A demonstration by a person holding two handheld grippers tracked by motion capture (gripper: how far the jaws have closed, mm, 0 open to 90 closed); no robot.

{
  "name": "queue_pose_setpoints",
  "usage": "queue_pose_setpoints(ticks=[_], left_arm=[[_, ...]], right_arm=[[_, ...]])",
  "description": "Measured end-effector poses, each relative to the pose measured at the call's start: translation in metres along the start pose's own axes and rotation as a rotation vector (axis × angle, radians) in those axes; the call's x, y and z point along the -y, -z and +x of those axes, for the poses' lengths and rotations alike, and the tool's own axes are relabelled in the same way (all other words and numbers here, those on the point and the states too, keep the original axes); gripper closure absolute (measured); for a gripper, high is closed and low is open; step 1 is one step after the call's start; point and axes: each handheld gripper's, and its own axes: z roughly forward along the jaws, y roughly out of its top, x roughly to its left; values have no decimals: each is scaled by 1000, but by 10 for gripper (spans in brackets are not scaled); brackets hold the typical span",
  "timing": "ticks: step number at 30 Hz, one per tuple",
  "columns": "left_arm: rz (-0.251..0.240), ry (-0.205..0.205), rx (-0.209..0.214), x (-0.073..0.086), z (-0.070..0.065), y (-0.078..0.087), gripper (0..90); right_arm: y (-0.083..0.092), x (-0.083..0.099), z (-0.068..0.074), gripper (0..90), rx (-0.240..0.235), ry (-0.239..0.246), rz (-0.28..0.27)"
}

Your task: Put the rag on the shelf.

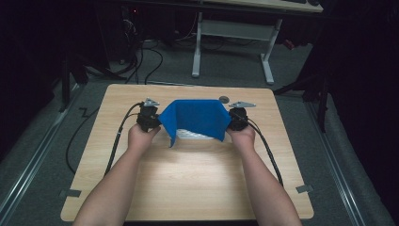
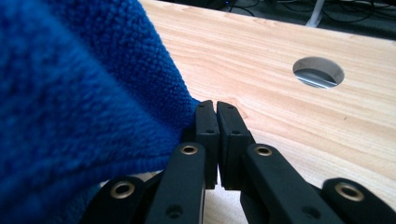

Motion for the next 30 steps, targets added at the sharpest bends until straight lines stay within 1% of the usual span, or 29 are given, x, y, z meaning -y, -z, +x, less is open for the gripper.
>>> queue_pose_setpoints(ticks=[4,5,8,12,14,16,19,22,24,26,30], left_arm=[[3,5,-5,3,2,1,879],[7,7,-4,3,3,0,879],[21,8,-2,5,3,-2,879],[19,13,-2,8,2,-3,876],[17,19,-4,8,2,-2,864],[11,22,-12,8,2,0,827],[7,22,-27,7,3,5,740],[-16,38,-37,5,5,12,676],[-40,49,-32,5,5,17,637],[-51,45,-38,6,5,21,605],[-61,45,-64,7,5,29,578]], right_arm=[[-3,6,-1,889,0,-9,4],[-4,9,-2,889,2,-20,10],[-4,12,-4,889,7,-27,14],[-4,15,-8,886,14,-35,26],[-4,14,-9,866,17,-39,22],[-2,13,-9,818,24,-44,13],[2,9,-9,747,31,-51,3],[8,6,-9,729,33,-43,-12],[13,3,-9,713,38,-39,-18],[18,1,-8,701,38,-40,-30],[28,-4,-6,671,47,-19,-55]])
